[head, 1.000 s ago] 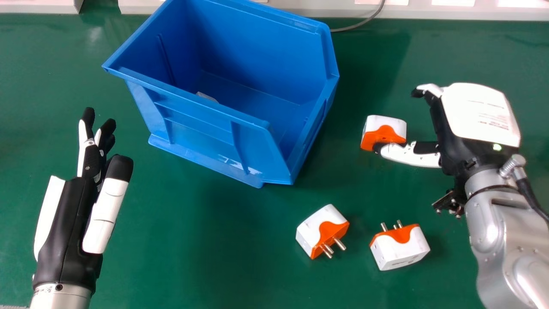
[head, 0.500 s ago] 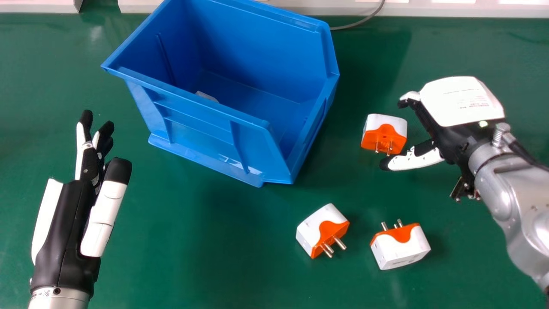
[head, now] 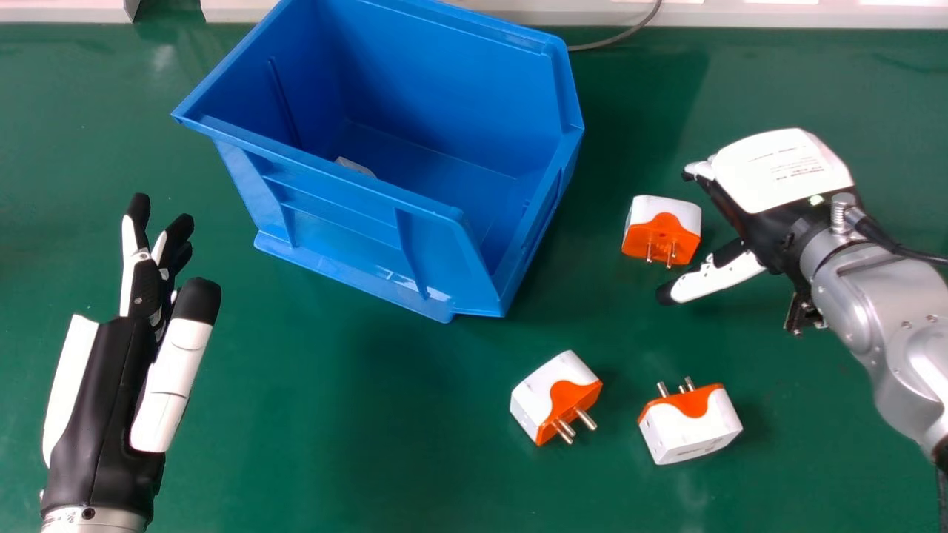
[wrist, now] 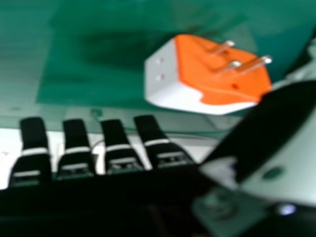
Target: Pick all objects and put in blue box
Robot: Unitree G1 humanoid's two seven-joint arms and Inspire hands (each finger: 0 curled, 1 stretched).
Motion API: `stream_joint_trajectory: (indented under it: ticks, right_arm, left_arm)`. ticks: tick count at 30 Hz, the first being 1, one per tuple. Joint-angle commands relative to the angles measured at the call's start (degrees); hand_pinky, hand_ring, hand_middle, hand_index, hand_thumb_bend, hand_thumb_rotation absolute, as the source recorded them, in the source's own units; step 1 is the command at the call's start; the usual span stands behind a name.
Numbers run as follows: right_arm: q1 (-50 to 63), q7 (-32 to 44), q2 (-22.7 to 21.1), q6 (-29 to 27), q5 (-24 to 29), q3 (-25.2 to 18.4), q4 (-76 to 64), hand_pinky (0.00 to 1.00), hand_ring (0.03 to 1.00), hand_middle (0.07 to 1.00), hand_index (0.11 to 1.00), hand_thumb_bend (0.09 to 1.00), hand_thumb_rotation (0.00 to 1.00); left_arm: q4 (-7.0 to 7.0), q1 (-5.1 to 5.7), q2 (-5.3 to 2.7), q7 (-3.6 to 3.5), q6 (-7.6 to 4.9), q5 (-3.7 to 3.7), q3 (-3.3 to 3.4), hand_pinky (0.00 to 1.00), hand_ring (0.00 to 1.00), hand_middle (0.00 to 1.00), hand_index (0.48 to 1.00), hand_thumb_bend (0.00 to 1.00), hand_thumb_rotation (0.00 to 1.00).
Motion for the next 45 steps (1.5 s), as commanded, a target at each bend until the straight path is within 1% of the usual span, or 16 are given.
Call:
stream_joint_trajectory:
  ticks: [1, 4, 6, 8, 9, 12, 17, 20, 24, 31, 34, 36, 42, 43, 45]
  right_arm:
    - [-2.57, -0.96, 0.08, 0.10, -0.53, 0.21, 0.54, 0.79, 0.885, 0.909, 0.881, 0.729, 0.74]
    - [-3.25, -0.99, 0.62, 0.05, -0.54, 0.59, 1.56, 0.79, 0.883, 0.908, 0.880, 0.731, 0.74]
    - [-3.61, -1.06, 1.03, -0.07, -0.51, 0.80, 2.22, 0.78, 0.876, 0.907, 0.873, 0.730, 0.74]
    - [-3.96, -1.01, 1.38, -0.16, -0.39, 1.06, 2.81, 0.78, 0.873, 0.906, 0.870, 0.723, 0.74]
    - [-4.16, -1.01, 1.64, -0.14, -0.29, 1.17, 3.18, 0.78, 0.873, 0.906, 0.870, 0.717, 0.74]
    - [-4.65, -1.16, 2.34, -0.05, -0.25, 1.55, 4.19, 0.78, 0.872, 0.906, 0.869, 0.699, 0.73]
    - [-5.37, -1.32, 3.02, -0.44, -0.44, 2.22, 5.34, 0.78, 0.868, 0.902, 0.869, 0.683, 0.72]
    - [-5.81, -1.52, 3.39, -0.66, -0.45, 2.71, 6.05, 0.78, 0.864, 0.898, 0.863, 0.674, 0.71]
    - [-6.39, -2.14, 3.92, -0.82, -0.52, 3.36, 7.48, 0.78, 0.860, 0.895, 0.859, 0.670, 0.71]
    - [-7.18, -3.33, 4.62, -0.73, -0.89, 4.41, 9.67, 0.76, 0.854, 0.880, 0.836, 0.644, 0.69]
    - [-7.61, -3.67, 4.80, -0.85, -0.98, 4.73, 10.65, 0.76, 0.852, 0.876, 0.833, 0.639, 0.68]
    - [-8.01, -3.99, 4.88, -0.81, -1.27, 5.17, 11.25, 0.75, 0.848, 0.871, 0.826, 0.638, 0.68]
    - [-8.48, -4.84, 4.62, -1.16, -1.39, 5.87, 11.63, 0.74, 0.844, 0.863, 0.817, 0.630, 0.68]
    - [-8.57, -5.17, 4.64, -1.23, -1.27, 5.94, 11.94, 0.74, 0.842, 0.862, 0.814, 0.625, 0.68]
    - [-8.67, -5.73, 4.83, -1.13, -0.82, 5.76, 12.46, 0.73, 0.829, 0.853, 0.802, 0.587, 0.64]
  left_arm:
    - [-1.28, 0.60, 0.39, -0.42, -1.42, -0.97, 0.43, 0.91, 0.98, 0.98, 0.984, 0.82, 1.00]
    - [-0.81, 0.52, 0.46, -1.30, -2.88, -2.18, 0.48, 0.91, 0.98, 0.98, 0.983, 0.80, 1.00]
    - [-0.16, 0.40, 0.49, -1.85, -3.95, -2.86, 0.64, 0.91, 0.97, 0.98, 0.981, 0.79, 1.00]
    - [0.26, 0.37, 0.47, -2.19, -4.72, -3.31, 0.67, 0.90, 0.97, 0.97, 0.978, 0.78, 1.00]
    - [0.35, 0.40, 0.50, -2.27, -4.91, -3.41, 0.69, 0.90, 0.97, 0.97, 0.977, 0.77, 1.00]
    - [0.59, 0.54, 0.69, -2.53, -5.27, -3.47, 0.88, 0.90, 0.96, 0.97, 0.973, 0.77, 1.00]
    - [-0.65, 1.48, 0.68, -2.60, -4.83, -3.44, 1.01, 0.89, 0.96, 0.97, 0.969, 0.77, 1.00]
    - [-1.11, 1.99, 0.74, -2.74, -4.96, -3.65, 1.16, 0.89, 0.96, 0.96, 0.967, 0.77, 1.00]
    - [-1.43, 2.37, 0.68, -2.87, -5.18, -3.87, 1.36, 0.89, 0.96, 0.96, 0.967, 0.77, 1.00]
    - [-1.82, 3.12, 0.71, -3.11, -5.52, -4.14, 1.95, 0.88, 0.95, 0.95, 0.962, 0.77, 1.00]
    - [-2.10, 3.35, 0.66, -3.11, -5.41, -4.03, 2.06, 0.88, 0.95, 0.95, 0.960, 0.77, 1.00]
    - [-2.53, 3.65, 0.65, -3.11, -5.20, -3.97, 2.18, 0.88, 0.94, 0.95, 0.958, 0.77, 1.00]
    - [-3.39, 4.38, 0.69, -3.17, -4.71, -4.02, 2.53, 0.88, 0.94, 0.95, 0.957, 0.77, 1.00]
    - [-3.54, 4.53, 0.68, -3.18, -4.63, -4.01, 2.61, 0.88, 0.94, 0.95, 0.957, 0.77, 1.00]
    - [-3.90, 4.75, 0.66, -3.14, -4.32, -3.85, 2.74, 0.88, 0.94, 0.95, 0.957, 0.77, 1.00]
